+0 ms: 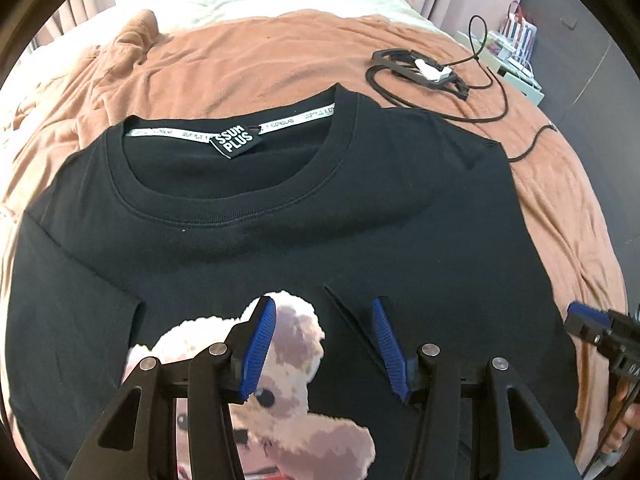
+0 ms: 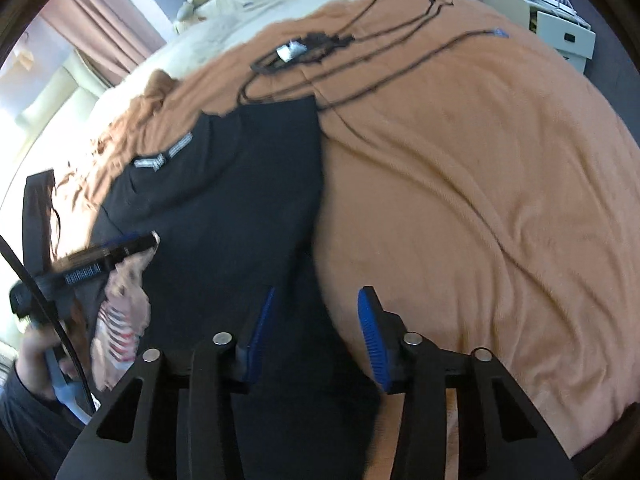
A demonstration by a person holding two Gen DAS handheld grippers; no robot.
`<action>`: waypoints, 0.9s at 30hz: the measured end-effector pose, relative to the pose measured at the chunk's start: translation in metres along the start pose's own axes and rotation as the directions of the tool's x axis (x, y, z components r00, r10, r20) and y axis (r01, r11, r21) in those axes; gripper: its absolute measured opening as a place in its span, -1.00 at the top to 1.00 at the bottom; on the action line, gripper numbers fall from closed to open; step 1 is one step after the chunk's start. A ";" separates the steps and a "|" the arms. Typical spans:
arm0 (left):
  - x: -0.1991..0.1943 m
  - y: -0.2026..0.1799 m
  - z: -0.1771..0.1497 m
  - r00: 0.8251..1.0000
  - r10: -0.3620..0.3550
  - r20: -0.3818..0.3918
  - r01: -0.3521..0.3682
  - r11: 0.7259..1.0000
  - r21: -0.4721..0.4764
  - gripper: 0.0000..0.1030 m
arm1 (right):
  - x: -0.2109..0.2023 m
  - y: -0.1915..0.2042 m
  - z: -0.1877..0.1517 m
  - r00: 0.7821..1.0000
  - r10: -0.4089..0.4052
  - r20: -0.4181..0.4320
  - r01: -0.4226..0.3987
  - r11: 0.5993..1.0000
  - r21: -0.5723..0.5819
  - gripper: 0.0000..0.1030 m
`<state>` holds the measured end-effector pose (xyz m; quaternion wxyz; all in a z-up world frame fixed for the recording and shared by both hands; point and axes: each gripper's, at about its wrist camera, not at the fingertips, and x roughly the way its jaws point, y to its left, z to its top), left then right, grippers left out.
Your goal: Fold small clothes
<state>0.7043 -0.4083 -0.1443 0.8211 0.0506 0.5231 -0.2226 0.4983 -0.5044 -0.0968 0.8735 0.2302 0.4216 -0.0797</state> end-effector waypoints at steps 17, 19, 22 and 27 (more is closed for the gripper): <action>0.015 -0.022 0.008 0.998 0.049 0.049 -0.054 0.992 0.114 0.90 | 0.005 -0.016 -0.036 0.999 -0.025 0.029 0.026 0.999 -0.028 0.57; 0.014 -0.021 0.007 0.996 0.075 0.041 -0.080 0.989 0.123 0.90 | 0.004 -0.015 -0.039 0.998 -0.038 0.041 0.039 0.999 -0.018 0.59; 0.015 -0.017 0.006 0.997 0.082 0.017 -0.083 0.991 0.107 0.89 | 0.002 -0.014 -0.042 0.997 -0.052 0.048 0.052 0.999 0.011 0.60; 0.008 -0.017 0.008 0.998 0.064 -0.020 -0.063 0.995 0.077 0.83 | -0.004 -0.013 -0.046 0.997 -0.062 0.049 0.060 0.998 0.037 0.57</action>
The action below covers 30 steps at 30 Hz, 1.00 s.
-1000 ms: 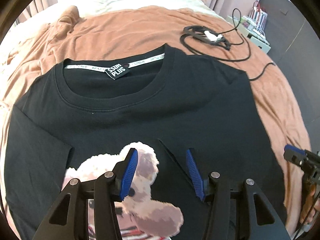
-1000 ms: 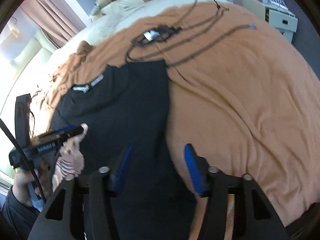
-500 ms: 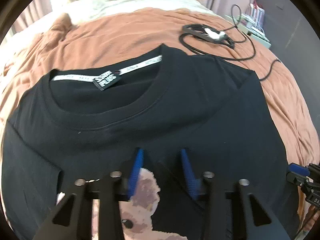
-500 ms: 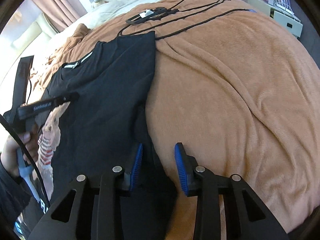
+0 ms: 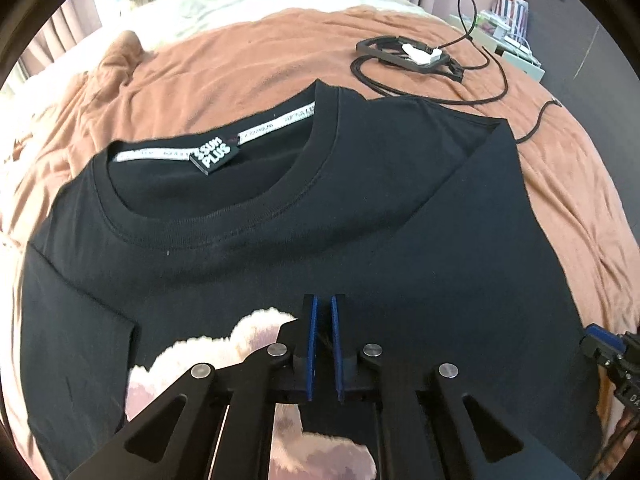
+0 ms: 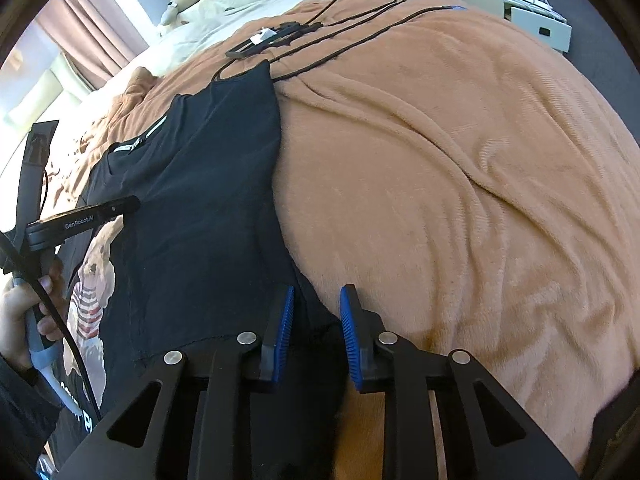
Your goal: Fold small clothes
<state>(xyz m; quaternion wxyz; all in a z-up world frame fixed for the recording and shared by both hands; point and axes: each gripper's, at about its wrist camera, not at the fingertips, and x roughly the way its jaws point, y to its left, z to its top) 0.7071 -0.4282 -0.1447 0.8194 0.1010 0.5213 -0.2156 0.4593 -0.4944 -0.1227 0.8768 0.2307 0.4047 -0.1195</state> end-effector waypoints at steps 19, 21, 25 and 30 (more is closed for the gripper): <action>-0.162 0.020 -0.064 0.984 -0.080 0.158 0.086 0.996 -0.034 -0.53 | -0.123 0.041 -0.042 0.993 -0.041 0.111 0.045 0.999 -0.029 -0.62; -0.181 0.023 -0.074 0.981 -0.077 0.178 0.085 0.996 -0.033 -0.66 | -0.136 0.048 -0.049 0.991 -0.050 0.123 0.054 0.998 -0.033 -0.68; -0.211 0.031 -0.094 0.977 -0.073 0.199 0.081 0.996 -0.034 -0.87 | -0.164 0.059 -0.062 0.988 -0.042 0.150 0.047 0.999 -0.026 -0.83; -0.243 0.044 -0.116 0.971 -0.084 0.224 0.097 0.994 -0.050 -0.88 | -0.201 0.074 -0.085 0.978 -0.076 0.196 0.086 0.995 -0.043 -1.00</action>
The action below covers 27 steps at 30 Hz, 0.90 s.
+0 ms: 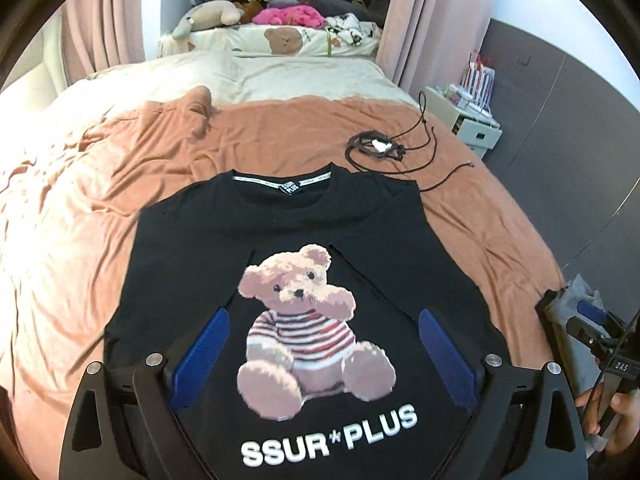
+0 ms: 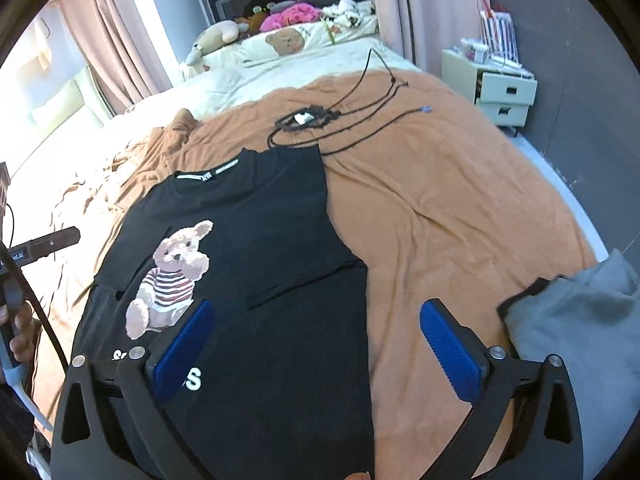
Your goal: Fold small clothes
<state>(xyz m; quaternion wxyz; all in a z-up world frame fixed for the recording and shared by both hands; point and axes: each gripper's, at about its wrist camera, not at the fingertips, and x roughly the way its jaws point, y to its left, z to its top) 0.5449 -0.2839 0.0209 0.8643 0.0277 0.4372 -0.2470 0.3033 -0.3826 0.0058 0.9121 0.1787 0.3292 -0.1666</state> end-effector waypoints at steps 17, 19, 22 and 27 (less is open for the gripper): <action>-0.119 0.034 -0.082 0.996 0.026 0.082 -0.025 1.000 -0.012 -0.88 | -0.093 0.029 -0.061 0.996 -0.007 0.087 0.012 0.998 -0.059 -1.00; -0.134 0.040 -0.095 0.995 0.030 0.091 -0.028 0.999 -0.020 -0.88 | -0.103 0.028 -0.070 0.996 0.002 0.089 0.003 0.998 -0.060 -1.00; -0.156 0.051 -0.114 0.994 0.038 0.106 -0.034 0.999 -0.039 -0.88 | -0.120 0.026 -0.083 0.995 0.021 0.099 -0.015 0.998 -0.060 -1.00; -0.187 0.067 -0.147 0.992 0.049 0.114 -0.042 0.997 -0.067 -0.88 | -0.143 0.023 -0.105 0.994 0.033 0.108 -0.027 0.998 -0.057 -1.00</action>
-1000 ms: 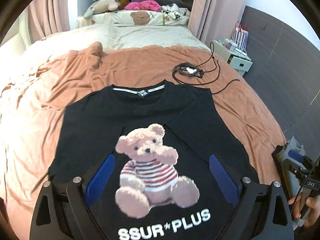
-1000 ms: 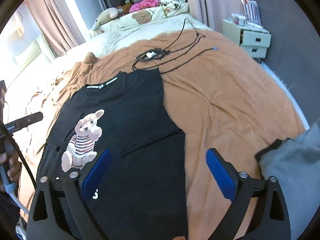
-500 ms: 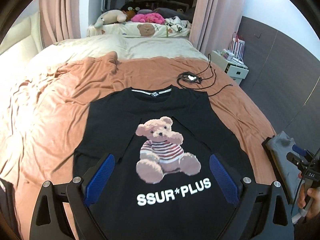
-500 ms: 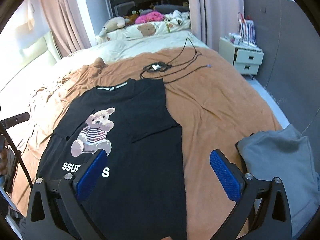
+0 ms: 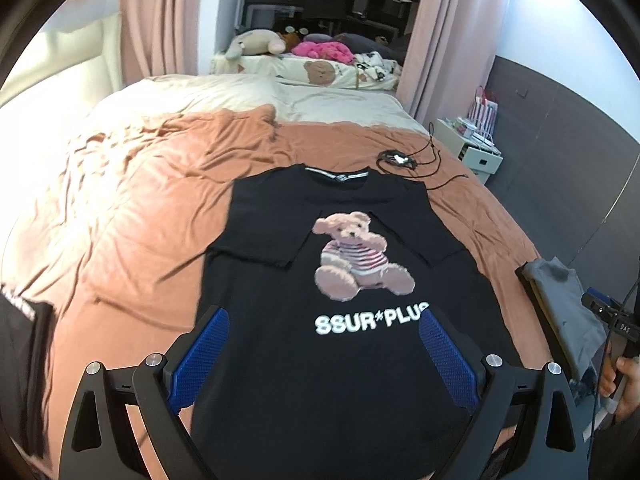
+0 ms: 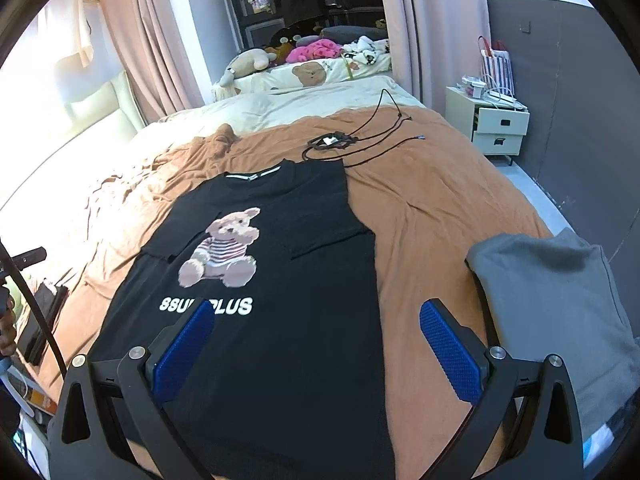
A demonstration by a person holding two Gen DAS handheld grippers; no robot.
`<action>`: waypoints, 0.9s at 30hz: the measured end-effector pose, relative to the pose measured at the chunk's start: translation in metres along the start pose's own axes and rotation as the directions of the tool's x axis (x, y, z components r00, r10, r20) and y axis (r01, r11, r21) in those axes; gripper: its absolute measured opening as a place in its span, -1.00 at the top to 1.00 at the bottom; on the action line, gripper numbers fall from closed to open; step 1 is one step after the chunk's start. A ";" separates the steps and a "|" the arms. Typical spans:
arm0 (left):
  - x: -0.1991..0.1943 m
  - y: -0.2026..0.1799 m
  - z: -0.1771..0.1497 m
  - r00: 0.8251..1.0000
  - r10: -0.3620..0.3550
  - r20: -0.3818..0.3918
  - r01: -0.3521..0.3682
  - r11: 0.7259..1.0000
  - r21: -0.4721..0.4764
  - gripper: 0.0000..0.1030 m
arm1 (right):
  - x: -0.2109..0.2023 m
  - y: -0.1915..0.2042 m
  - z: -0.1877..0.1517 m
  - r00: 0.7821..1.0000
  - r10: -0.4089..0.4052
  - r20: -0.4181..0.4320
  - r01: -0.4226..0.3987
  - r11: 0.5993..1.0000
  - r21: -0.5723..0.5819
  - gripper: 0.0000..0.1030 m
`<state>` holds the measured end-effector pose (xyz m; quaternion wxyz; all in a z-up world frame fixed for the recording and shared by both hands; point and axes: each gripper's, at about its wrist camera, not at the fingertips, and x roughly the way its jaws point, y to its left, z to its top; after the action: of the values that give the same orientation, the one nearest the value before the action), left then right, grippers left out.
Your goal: Fold small clothes
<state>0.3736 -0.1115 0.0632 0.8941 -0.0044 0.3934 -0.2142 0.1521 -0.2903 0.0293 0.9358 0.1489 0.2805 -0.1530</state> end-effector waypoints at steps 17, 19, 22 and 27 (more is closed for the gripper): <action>-0.120 0.084 -0.116 0.998 0.055 0.024 -0.051 0.985 -0.166 -0.88 | -0.086 -0.018 -0.063 0.996 0.089 0.026 -0.090 0.996 0.016 -1.00; -0.127 0.098 -0.128 0.998 0.064 0.029 -0.058 0.979 -0.195 -0.88 | -0.091 -0.024 -0.071 0.995 0.095 0.026 -0.095 0.995 0.015 -1.00; -0.133 0.116 -0.145 0.997 0.066 0.032 -0.057 0.973 -0.225 -0.85 | -0.091 -0.030 -0.082 0.996 0.086 0.018 -0.086 0.996 0.018 -1.00; -0.133 0.133 -0.173 0.998 0.047 0.037 -0.037 0.969 -0.243 -0.78 | -0.097 -0.043 -0.101 0.995 0.093 0.020 -0.094 0.994 0.059 -0.96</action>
<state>0.2222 0.0885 0.0141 0.8992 -0.1097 0.3977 -0.1454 0.0101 -0.2732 -0.0043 0.9394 0.1886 0.2605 -0.1186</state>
